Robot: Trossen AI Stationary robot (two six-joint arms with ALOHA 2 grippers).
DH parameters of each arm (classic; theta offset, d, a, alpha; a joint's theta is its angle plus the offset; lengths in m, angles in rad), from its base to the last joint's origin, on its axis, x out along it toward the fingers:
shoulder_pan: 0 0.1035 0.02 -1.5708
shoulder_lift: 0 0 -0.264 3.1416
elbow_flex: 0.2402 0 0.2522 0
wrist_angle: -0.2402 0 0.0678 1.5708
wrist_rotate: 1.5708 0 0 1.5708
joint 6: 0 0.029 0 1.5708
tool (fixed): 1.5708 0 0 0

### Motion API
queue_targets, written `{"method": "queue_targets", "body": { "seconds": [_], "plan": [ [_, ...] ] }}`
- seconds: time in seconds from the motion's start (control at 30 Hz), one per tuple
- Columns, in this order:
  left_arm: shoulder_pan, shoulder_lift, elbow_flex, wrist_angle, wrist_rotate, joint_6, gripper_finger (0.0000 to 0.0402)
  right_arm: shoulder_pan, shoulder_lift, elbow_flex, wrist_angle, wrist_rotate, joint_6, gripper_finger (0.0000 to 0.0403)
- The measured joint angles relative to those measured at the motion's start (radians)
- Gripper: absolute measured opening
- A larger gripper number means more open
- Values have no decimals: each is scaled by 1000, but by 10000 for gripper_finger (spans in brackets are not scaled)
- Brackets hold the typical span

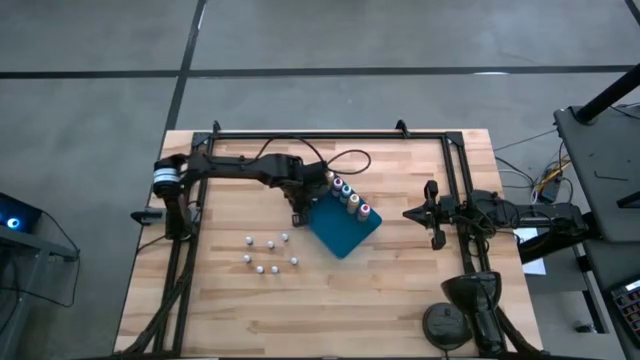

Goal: Pick & Place food coloring
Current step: Put the green food coloring bottle into the blue bin

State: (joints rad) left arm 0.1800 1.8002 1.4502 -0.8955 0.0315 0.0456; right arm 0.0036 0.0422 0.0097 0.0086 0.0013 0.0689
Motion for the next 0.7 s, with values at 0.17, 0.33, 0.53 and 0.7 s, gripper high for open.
{"method": "queue_targets", "body": {
  "seconds": [0.17, 0.33, 0.53, 0.7],
  "plan": [
    [11, 20, -9, 11, 0, 2, 30, 0, 0, 0, -1, 0, 1, 9],
    [15, 19, -59, 47, 0, -21, 30, 0, 0, 0, 0, 0, 2, 9],
    [16, 17, -94, 89, 0, -36, 30, 0, 0, 0, 0, 0, 0, 9],
    [19, 17, -124, 130, 0, -47, 30, 0, 0, 0, 0, 0, -1, 9]
  ]
}}
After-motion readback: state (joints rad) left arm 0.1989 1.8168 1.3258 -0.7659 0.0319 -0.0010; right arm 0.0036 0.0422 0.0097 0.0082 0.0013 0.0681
